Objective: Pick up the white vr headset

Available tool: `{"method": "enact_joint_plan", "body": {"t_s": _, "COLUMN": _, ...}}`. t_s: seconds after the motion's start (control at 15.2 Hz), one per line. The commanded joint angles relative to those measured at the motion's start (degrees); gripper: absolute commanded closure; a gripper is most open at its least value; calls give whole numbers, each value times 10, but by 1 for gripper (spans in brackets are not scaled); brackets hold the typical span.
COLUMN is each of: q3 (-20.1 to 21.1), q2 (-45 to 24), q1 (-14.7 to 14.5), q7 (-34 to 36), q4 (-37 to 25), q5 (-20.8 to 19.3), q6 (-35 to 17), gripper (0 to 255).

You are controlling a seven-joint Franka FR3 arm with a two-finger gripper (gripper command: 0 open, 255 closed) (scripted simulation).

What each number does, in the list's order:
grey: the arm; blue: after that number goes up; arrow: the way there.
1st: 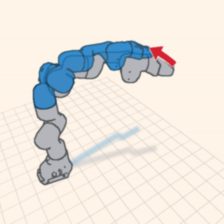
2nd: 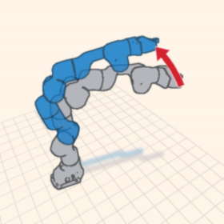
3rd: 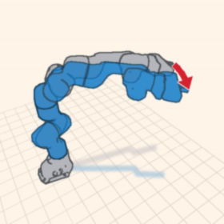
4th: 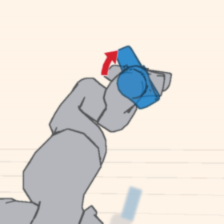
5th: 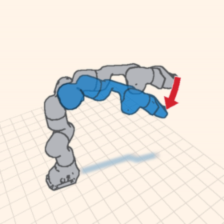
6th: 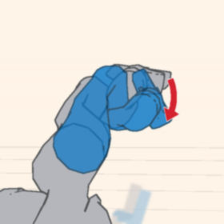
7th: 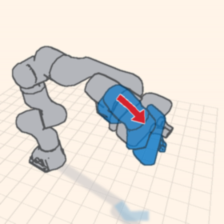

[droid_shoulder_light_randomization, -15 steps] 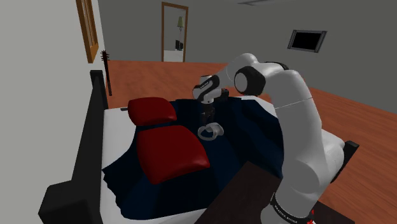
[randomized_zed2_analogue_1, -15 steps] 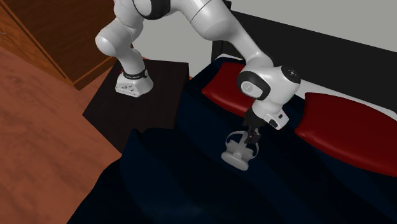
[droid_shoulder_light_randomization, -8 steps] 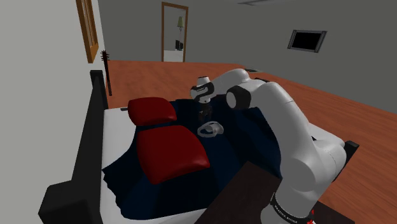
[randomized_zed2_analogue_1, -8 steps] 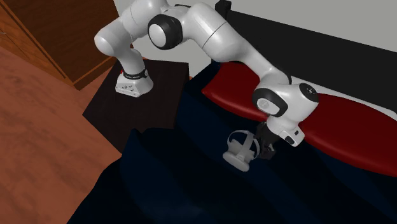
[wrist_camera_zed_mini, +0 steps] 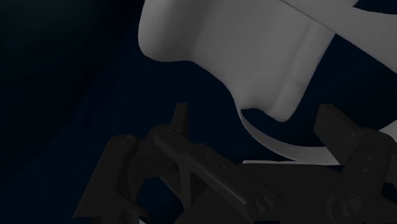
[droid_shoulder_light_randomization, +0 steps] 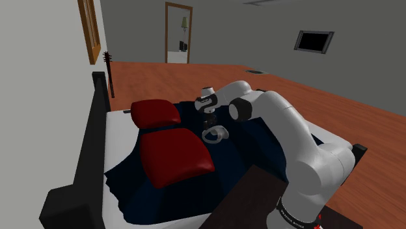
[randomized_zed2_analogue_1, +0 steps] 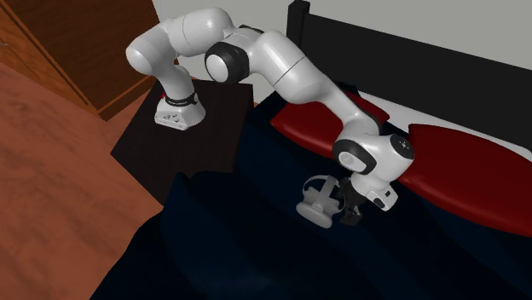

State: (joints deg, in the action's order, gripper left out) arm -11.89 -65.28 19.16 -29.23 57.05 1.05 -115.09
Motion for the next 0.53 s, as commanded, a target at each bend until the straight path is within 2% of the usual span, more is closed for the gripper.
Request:
{"method": "enact_joint_plan", "body": {"t_s": 0.0, "q3": 0, "q2": -4, "q1": 0, "q7": 1, "q4": -1, "q5": 0, "q6": -3, "gripper": 0}}
{"method": "enact_joint_plan", "body": {"t_s": 0.07, "q3": 0, "q2": -3, "q1": 0, "q7": 1, "q4": 1, "q5": 0, "q6": -4, "gripper": 255}}
{"method": "enact_joint_plan", "body": {"t_s": 0.46, "q3": 0, "q2": -3, "q1": 0, "q7": 0, "q4": 1, "q5": 0, "q6": -4, "gripper": 255}}
